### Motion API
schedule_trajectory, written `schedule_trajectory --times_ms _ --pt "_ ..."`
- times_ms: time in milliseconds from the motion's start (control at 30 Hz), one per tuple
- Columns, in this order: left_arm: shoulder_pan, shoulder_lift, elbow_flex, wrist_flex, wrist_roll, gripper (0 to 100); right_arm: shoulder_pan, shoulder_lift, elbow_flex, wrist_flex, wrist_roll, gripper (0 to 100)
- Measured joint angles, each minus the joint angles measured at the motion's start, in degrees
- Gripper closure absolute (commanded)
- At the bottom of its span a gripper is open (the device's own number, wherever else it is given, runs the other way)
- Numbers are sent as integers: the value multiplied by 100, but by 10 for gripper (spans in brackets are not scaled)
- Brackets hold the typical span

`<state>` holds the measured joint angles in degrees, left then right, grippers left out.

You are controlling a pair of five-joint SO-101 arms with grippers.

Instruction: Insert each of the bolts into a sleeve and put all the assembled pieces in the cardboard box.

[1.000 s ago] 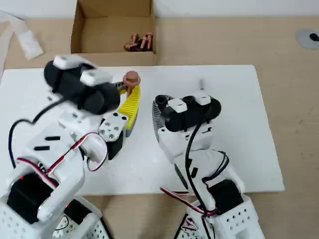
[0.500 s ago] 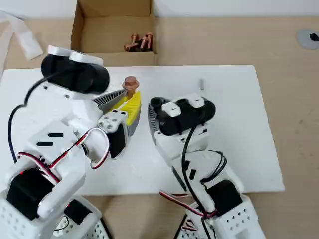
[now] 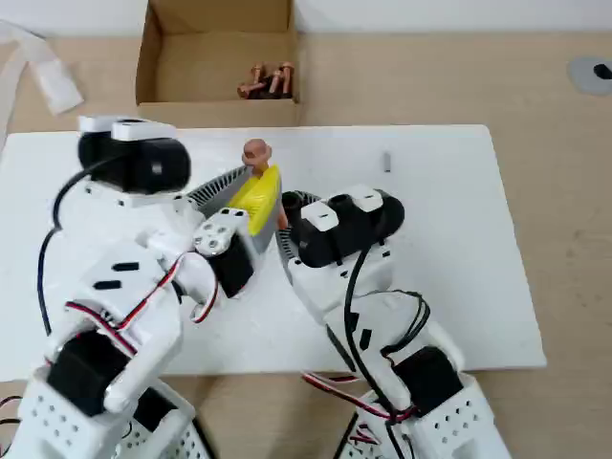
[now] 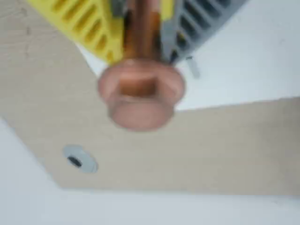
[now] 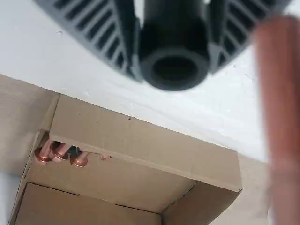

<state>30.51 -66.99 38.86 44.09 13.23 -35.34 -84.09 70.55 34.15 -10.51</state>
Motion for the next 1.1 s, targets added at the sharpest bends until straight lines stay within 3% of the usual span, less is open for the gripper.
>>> schedule_trajectory --times_ms 767,1100 --pt "-264 26 1002 -1670 -756 995 -9 0 35 0 0 989" --pt "-264 26 1046 -1785 -756 995 -9 0 53 0 0 989"
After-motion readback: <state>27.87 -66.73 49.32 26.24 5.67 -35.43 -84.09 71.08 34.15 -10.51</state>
